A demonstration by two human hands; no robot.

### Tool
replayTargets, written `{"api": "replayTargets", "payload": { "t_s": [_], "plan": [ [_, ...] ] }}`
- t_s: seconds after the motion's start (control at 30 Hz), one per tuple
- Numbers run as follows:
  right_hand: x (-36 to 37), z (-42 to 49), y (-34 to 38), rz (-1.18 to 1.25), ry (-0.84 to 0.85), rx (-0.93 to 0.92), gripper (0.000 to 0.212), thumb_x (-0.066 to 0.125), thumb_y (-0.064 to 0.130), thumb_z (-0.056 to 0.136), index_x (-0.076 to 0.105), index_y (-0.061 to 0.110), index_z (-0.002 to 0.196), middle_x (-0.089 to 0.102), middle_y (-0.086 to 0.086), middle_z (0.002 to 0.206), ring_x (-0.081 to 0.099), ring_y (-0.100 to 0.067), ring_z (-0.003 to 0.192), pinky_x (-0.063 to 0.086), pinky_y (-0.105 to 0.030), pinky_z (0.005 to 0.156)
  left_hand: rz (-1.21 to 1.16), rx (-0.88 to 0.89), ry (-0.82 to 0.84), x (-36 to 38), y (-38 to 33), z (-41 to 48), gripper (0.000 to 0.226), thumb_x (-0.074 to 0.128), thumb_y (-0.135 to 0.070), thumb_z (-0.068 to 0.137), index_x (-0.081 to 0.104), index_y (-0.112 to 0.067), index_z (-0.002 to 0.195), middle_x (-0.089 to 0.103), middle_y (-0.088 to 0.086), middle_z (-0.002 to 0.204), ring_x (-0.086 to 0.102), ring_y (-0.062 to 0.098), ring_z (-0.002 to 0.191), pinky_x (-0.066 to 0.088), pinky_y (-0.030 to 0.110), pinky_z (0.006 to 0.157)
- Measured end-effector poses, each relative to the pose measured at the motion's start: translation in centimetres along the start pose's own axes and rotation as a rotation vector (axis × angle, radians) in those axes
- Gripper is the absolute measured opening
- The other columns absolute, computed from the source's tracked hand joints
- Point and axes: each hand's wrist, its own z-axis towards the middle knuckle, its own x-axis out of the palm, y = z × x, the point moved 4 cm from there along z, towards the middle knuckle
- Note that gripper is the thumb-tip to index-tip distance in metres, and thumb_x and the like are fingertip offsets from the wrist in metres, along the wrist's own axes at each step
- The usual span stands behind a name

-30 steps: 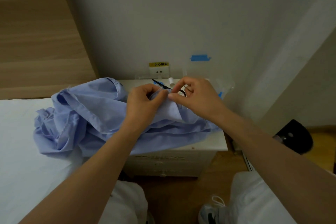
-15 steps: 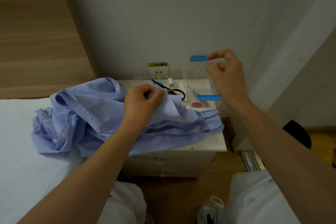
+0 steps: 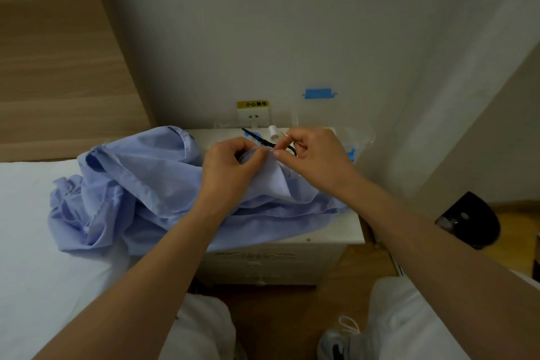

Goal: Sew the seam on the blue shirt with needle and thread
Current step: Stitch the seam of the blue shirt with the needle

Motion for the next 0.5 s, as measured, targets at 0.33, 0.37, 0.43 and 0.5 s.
{"api": "replayTargets", "payload": {
  "t_s": [0.33,0.37,0.43,0.5],
  "plan": [
    [-0.4,-2.4,2.8,0.244,0.859,-0.094,0.003,0.069,0.013,0.088,0.071,0.012,0.086,0.040,0.012,0.045,0.034,-0.006,0.043,0.031,-0.013,0.050,-0.006,-0.104,-0.082,-0.6,1.0,0.2,0.025,0.062,-0.023,0.089,0.061,-0.021,0.065,0.057,-0.006,0.057,0.047,0.004,0.053,0.038,0.021,0.054],
    [-0.5,-2.6,2.7,0.248,0.915,-0.080,0.002,0.069,0.012,0.087,0.071,0.012,0.087,0.041,0.012,0.044,0.035,-0.006,0.042,0.032,-0.012,0.049,-0.008,-0.106,-0.085,-0.6,1.0,0.2,0.024,0.062,-0.024,0.089,0.062,-0.020,0.065,0.058,-0.005,0.058,0.047,0.004,0.054,0.039,0.024,0.056],
    [-0.8,-2.7,2.5,0.233,1.021,-0.065,0.004,0.070,0.015,0.086,0.072,0.013,0.088,0.044,0.012,0.045,0.038,-0.005,0.042,0.034,-0.012,0.051,-0.017,-0.112,-0.082,-0.6,1.1,0.3,0.024,0.063,-0.025,0.089,0.062,-0.021,0.066,0.059,-0.005,0.060,0.047,0.005,0.055,0.039,0.025,0.057],
    [-1.3,-2.5,2.4,0.159,1.028,-0.055,0.008,0.069,0.022,0.086,0.073,0.017,0.091,0.046,0.010,0.048,0.038,-0.004,0.044,0.034,-0.014,0.052,-0.021,-0.114,-0.073,-0.5,1.2,0.3,0.023,0.063,-0.025,0.089,0.062,-0.021,0.066,0.058,-0.006,0.060,0.047,0.006,0.056,0.039,0.025,0.057]
  ]
}}
